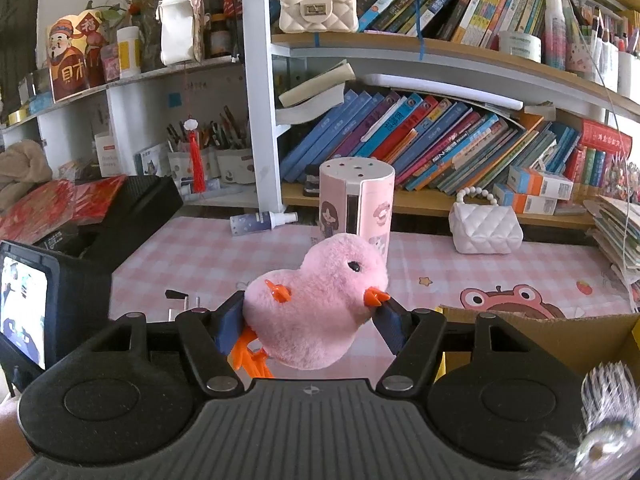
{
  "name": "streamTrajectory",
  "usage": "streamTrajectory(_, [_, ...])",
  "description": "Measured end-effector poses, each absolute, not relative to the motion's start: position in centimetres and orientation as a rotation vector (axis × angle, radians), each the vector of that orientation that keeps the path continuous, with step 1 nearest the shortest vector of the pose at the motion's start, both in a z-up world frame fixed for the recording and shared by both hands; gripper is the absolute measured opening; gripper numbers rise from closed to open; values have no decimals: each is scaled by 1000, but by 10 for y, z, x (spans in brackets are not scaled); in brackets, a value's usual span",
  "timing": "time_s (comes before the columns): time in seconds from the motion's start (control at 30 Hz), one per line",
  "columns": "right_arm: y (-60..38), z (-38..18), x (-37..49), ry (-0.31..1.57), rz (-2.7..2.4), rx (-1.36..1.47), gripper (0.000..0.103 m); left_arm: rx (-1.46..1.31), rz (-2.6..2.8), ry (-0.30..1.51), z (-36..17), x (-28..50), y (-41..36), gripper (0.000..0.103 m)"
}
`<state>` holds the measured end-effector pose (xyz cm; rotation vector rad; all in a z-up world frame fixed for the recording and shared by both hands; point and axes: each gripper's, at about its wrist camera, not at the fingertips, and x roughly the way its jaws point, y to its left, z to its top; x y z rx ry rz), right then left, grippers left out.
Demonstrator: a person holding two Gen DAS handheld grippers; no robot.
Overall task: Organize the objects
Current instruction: 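Grasp the white charger plug from the tape roll with the left tool while the right tool lifts the chick, then carry the white charger plug and pink chick over the yellow box with both tools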
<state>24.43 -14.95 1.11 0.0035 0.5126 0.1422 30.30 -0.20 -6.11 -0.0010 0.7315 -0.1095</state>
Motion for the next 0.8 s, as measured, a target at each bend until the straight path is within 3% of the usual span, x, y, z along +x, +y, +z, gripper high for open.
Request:
streamTrajectory(0.4, [-136, 14, 227, 503, 189, -16, 65, -118, -113, 623, -10, 237, 43, 43])
streamTrajectory(0.8, [-117, -2, 185, 616, 265, -78, 65, -131, -104, 651, -10, 170, 68, 43])
